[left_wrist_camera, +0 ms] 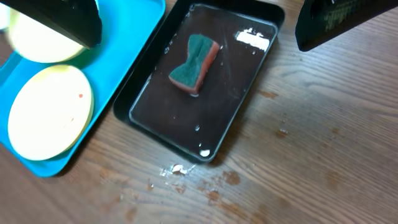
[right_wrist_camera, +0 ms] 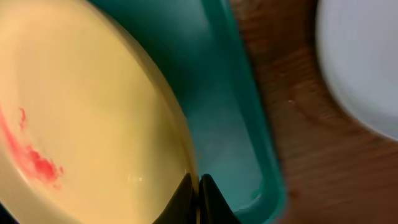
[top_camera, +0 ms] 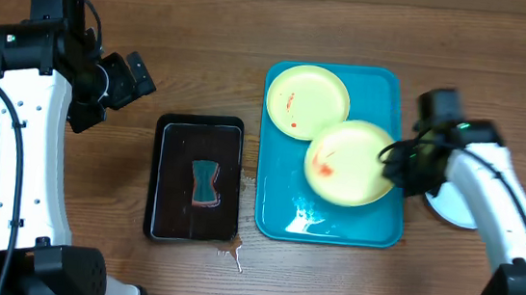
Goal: Clean dirty plates on tray and stack at the side
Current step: 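Grasp the sponge in the black tray with the left gripper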
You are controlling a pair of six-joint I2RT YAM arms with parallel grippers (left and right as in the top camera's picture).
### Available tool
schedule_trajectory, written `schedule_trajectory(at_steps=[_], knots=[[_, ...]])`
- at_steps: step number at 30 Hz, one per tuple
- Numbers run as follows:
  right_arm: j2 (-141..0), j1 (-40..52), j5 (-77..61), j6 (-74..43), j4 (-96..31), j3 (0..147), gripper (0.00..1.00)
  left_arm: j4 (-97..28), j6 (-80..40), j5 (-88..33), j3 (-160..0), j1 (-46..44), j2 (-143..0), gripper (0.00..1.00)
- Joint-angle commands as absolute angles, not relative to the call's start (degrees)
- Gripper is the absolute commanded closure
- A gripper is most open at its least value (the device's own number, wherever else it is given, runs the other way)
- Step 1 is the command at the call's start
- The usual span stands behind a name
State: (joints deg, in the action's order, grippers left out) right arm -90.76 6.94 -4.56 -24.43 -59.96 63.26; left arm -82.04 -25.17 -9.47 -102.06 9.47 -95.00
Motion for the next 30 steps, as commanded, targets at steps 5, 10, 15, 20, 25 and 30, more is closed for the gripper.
schedule_trajectory(at_steps=[5, 10, 15, 20, 25, 30], knots=[[-90.76, 13.85, -1.76, -36.14, -49.43, 51.75, 0.96, -80.16, -30.44, -10.57, -103.13, 9.63, -94.80, 0.00], [-90.76, 13.02, 2.90, -32.86, -49.54, 52.47, 0.96, -81.34, -23.09, -17.15, -103.13, 8.56, -94.87, 0.02], [-90.65, 12.73, 2.72, -23.42, -51.92, 56.10, 0.79, -83.90, -16.91, -14.35, -102.00, 2.28, -94.89, 0.10], [-90.00, 12.73, 1.61, -19.84, -54.48, 59.92, 0.71, -81.78, -19.59, -5.52, -94.78, -7.20, -94.98, 0.11], [-89.36, 12.73, 1.19, -20.40, -56.27, 61.93, 0.70, -73.17, -26.26, -2.76, -82.39, -12.99, -95.20, 0.15], [-89.36, 12.73, 0.89, -20.99, -56.36, 61.95, 0.71, -61.93, -29.12, -2.98, -69.87, -14.06, -95.24, 0.42]])
